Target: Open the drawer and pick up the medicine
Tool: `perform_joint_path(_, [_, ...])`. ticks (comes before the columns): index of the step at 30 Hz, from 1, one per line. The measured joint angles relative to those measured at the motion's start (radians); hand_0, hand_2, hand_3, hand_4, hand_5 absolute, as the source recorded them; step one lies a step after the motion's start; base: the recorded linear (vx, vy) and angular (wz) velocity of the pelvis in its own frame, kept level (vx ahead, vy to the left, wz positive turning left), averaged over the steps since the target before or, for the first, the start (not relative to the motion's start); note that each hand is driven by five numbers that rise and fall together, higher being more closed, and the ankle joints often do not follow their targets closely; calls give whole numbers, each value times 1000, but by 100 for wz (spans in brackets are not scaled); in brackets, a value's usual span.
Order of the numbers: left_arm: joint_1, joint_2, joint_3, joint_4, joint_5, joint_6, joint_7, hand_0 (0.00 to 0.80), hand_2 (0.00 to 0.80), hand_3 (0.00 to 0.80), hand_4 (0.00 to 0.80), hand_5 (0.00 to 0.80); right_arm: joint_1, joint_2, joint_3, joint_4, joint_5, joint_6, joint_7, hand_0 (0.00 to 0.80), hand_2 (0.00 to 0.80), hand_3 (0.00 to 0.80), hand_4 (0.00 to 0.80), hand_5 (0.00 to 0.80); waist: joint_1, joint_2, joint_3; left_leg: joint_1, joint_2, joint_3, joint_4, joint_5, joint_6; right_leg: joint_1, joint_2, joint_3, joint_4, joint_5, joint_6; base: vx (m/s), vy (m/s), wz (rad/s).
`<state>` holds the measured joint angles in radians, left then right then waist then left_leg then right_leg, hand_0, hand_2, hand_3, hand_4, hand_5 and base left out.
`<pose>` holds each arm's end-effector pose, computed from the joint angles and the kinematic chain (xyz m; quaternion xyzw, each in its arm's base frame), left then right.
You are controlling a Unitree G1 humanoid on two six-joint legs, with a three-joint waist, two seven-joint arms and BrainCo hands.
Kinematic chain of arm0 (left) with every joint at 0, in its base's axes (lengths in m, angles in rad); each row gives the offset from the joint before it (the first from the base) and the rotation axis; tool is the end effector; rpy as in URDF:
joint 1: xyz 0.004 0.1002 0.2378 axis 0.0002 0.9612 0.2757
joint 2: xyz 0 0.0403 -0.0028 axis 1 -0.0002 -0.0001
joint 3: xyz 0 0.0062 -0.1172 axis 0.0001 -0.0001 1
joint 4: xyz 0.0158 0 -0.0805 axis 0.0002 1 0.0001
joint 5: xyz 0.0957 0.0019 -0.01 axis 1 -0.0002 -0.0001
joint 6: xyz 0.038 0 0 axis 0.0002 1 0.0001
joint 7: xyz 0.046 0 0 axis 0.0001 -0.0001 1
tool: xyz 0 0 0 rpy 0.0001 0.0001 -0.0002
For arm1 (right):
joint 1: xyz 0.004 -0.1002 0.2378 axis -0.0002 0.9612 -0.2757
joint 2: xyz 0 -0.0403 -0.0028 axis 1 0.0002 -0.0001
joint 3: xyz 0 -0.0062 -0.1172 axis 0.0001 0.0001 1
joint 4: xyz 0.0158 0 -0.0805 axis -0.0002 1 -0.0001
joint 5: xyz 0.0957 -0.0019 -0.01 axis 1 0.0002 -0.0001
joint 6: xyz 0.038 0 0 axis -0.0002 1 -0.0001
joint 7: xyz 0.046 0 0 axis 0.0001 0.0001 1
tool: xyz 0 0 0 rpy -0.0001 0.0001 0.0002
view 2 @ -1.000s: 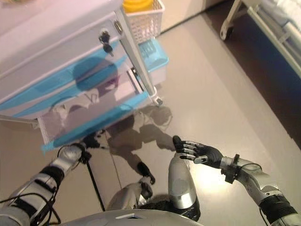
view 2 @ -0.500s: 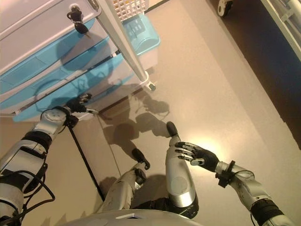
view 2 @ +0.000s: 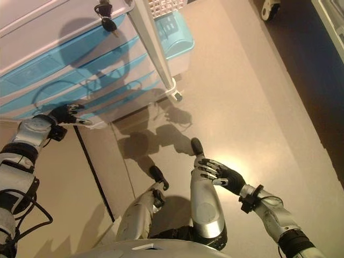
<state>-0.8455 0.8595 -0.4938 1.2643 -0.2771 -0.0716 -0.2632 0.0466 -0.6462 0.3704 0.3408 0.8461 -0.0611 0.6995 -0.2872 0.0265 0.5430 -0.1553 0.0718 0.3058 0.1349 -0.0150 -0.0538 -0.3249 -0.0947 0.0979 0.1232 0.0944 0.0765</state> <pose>0.2933 0.3645 0.1264 0.3210 0.2289 0.0605 0.9170 0.1622 -0.2577 -0.0180 0.1451 0.1997 0.3419 0.9068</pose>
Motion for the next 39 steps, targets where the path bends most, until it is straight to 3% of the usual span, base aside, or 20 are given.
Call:
perform_joint_path(8, [0,16,41,0,-78,-22,-93,0,0,0,0,0,0,19,0,6,-1,-8,-85,0,0,0,0,0,16,-25,11,-11,4,-27,16,0,0,14,-2,-25,-3,1,-2,-10,-63,9])
perform_joint_path(12, [48,-15,68,-88,-146,-16,-161,0,0,0,0,0,-6,45,0,33,-35,-6,-141,0,0,0,0,0,31,-37,12,30,10,-40,15,-1,-1,73,1,-41,-26,4,-6,-52,-119,10])
perform_joint_path(19, [278,-186,109,-376,-205,51,-250,0,0,0,0,0,-46,82,-16,88,-88,43,-252,0,0,0,0,0,81,-38,11,129,12,-82,-62,32,-13,187,3,-86,-83,5,-7,42,-113,15])
perform_joint_path(25, [510,-363,119,-484,-206,104,-297,0,0,0,0,0,-62,192,-42,140,-96,106,-309,0,0,0,0,0,137,-37,-1,197,17,-125,-143,71,-24,272,15,-137,-142,12,-17,78,-115,22])
perform_joint_path(32, [733,-512,145,-461,-336,150,-315,0,0,0,0,0,-76,282,-36,321,-184,163,-320,0,0,0,0,0,206,-33,-193,237,17,-181,-183,75,-27,357,14,-197,-213,11,-17,79,-83,25])
perform_joint_path(39, [868,-585,159,-401,-416,151,-338,0,0,0,0,0,-52,332,-20,489,-211,185,-316,0,0,0,0,0,266,-3,-349,266,17,-233,-216,80,-31,406,12,-250,-215,-18,-7,53,-21,22])
